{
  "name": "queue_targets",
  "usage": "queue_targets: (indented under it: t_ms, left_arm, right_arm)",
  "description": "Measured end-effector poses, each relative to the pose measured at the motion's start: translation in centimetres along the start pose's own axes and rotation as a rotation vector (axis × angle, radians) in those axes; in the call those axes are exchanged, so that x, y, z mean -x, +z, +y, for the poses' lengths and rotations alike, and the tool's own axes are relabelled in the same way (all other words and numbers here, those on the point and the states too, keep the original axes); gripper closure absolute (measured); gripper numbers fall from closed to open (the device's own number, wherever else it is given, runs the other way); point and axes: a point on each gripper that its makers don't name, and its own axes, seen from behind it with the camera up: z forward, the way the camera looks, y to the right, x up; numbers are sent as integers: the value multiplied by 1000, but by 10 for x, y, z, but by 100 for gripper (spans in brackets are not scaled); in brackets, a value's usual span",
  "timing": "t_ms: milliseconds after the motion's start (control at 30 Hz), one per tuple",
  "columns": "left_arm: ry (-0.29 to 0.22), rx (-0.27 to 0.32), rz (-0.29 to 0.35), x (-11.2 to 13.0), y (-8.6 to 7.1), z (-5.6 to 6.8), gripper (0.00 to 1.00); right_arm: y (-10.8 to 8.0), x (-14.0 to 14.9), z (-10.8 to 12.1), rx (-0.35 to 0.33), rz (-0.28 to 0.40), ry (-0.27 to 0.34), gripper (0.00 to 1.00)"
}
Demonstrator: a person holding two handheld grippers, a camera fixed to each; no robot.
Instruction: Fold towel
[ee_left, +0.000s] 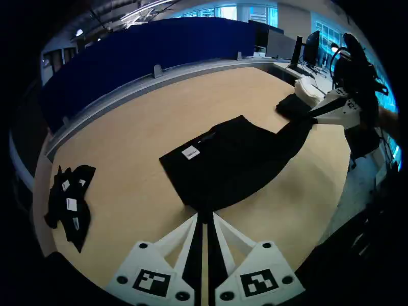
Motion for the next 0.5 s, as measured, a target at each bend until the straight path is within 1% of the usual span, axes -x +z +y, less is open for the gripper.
queue_targets:
  t_ms: [100,300,500]
  left_arm:
    - [1,-4,9,-9,6,-7,95]
    - [16,-24,16,-28,24,-23,94]
    - [26,-37,15,-39,44,-33,94]
  right_arm:
    - [8,-5,8,5,-5,0,84]
    - [27,-16,25,15,-20,9,84]
    - [44,-27,41,27,-30,20,84]
